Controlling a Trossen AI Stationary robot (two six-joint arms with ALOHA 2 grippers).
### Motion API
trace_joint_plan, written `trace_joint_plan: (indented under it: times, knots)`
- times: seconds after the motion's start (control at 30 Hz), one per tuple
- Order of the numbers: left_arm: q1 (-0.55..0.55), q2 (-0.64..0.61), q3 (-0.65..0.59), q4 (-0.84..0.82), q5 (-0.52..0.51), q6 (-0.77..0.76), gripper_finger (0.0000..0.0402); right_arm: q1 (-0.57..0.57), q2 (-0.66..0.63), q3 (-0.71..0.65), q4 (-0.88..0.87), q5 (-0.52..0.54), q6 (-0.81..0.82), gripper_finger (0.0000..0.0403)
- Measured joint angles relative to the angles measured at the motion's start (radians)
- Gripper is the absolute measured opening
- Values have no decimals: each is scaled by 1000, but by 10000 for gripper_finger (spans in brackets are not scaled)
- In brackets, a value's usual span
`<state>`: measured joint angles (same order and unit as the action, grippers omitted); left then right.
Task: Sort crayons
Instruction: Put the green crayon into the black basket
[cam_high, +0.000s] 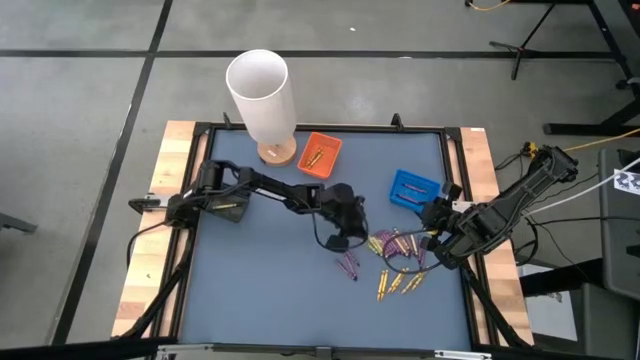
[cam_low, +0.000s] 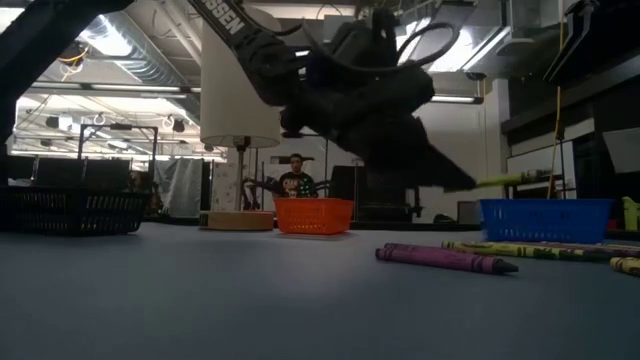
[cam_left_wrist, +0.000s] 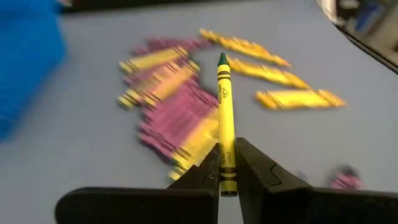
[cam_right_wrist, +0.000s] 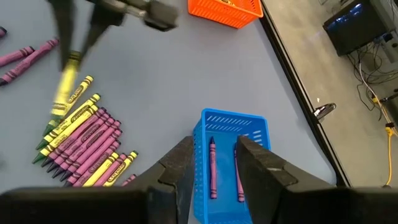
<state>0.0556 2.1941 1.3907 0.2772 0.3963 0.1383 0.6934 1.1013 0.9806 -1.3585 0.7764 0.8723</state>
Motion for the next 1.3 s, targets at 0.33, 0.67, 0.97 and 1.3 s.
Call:
trace_joint_plan:
  times: [0.33, 0.67, 0.97, 1.3]
  knots:
    - [68, -2, 2, 324, -102, 3, 15, 0, 0, 0, 3, 0, -14, 119]
    - [109, -3, 2, 344, -99, -24, 15, 0, 0, 0, 3, -1, -14, 119]
    - [168, -95, 2, 199, -88, -77, 15, 0, 0, 0, 13, -9, -14, 119]
    - [218, -416, 3, -495, -95, 70, 15, 0, 1, 0, 30, -10, -14, 119]
